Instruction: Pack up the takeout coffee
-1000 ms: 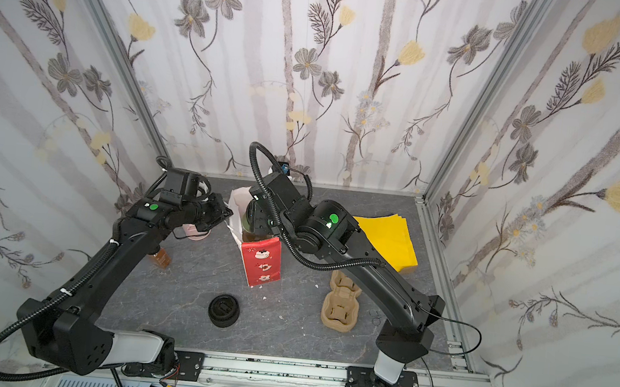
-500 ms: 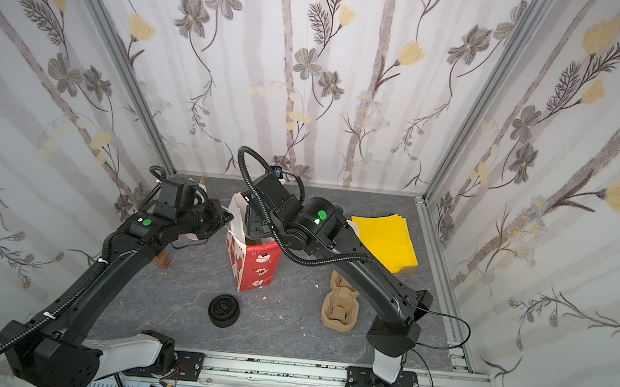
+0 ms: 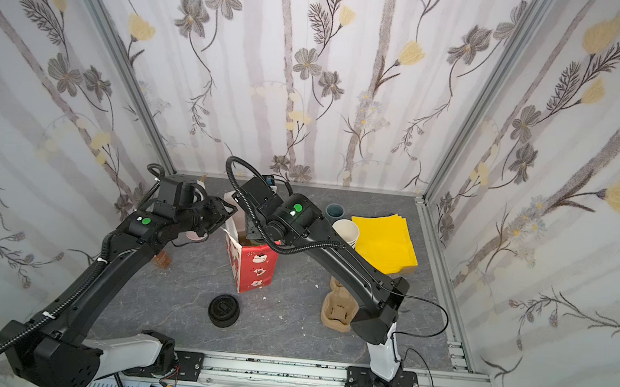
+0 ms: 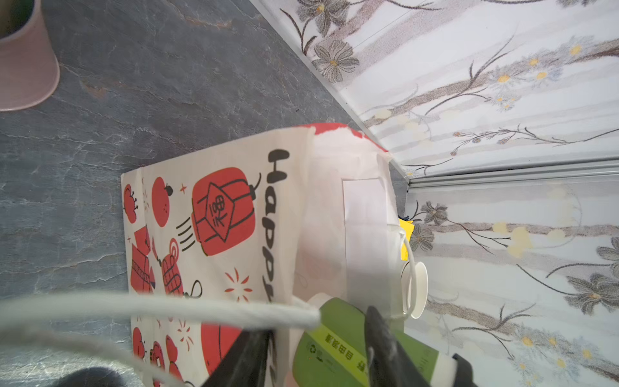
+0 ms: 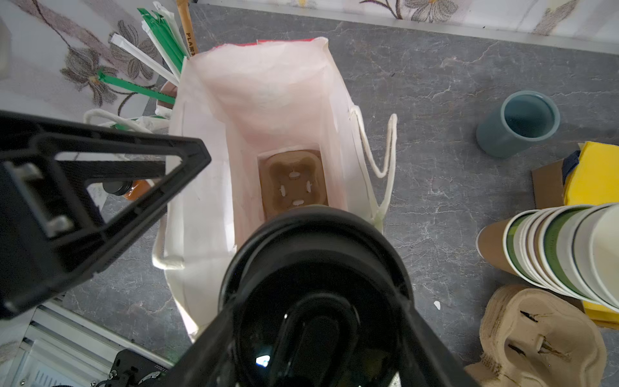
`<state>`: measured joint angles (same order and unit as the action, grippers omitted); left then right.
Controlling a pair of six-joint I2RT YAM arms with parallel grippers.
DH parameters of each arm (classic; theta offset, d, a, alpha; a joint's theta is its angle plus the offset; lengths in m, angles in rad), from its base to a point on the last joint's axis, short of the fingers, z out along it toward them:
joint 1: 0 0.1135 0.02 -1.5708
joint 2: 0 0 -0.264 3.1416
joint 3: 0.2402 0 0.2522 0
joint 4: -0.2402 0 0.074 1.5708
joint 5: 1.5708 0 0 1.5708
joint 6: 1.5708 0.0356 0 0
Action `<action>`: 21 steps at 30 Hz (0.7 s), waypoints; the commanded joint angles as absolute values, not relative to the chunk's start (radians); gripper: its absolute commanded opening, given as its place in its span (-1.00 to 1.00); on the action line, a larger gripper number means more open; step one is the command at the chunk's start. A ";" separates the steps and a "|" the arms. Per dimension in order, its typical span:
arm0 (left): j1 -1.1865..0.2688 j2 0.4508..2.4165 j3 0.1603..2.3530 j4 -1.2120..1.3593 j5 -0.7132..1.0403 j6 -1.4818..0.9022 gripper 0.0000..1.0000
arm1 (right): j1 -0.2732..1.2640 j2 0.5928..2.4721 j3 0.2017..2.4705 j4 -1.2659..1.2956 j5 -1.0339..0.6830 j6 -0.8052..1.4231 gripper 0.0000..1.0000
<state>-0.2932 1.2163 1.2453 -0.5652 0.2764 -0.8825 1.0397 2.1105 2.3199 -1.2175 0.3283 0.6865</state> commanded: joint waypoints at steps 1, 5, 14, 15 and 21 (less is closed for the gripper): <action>-0.286 1.219 1.262 -0.546 0.246 -0.873 -0.04 | 1.037 2.126 2.328 -1.215 0.288 0.672 0.17; -0.275 1.231 1.261 -0.560 0.254 -0.874 -0.08 | 1.031 2.143 2.329 -1.205 0.247 0.664 0.17; -0.275 1.240 1.241 -0.599 0.285 -0.881 -0.47 | 1.030 2.207 2.402 -1.199 0.234 0.653 0.18; -0.276 1.239 1.241 -0.599 0.289 -0.879 -0.56 | 1.029 2.213 2.408 -1.192 0.240 0.653 0.18; -0.284 1.220 1.215 -0.600 0.304 -0.891 -0.90 | 1.024 2.239 2.409 -1.165 0.248 0.656 0.18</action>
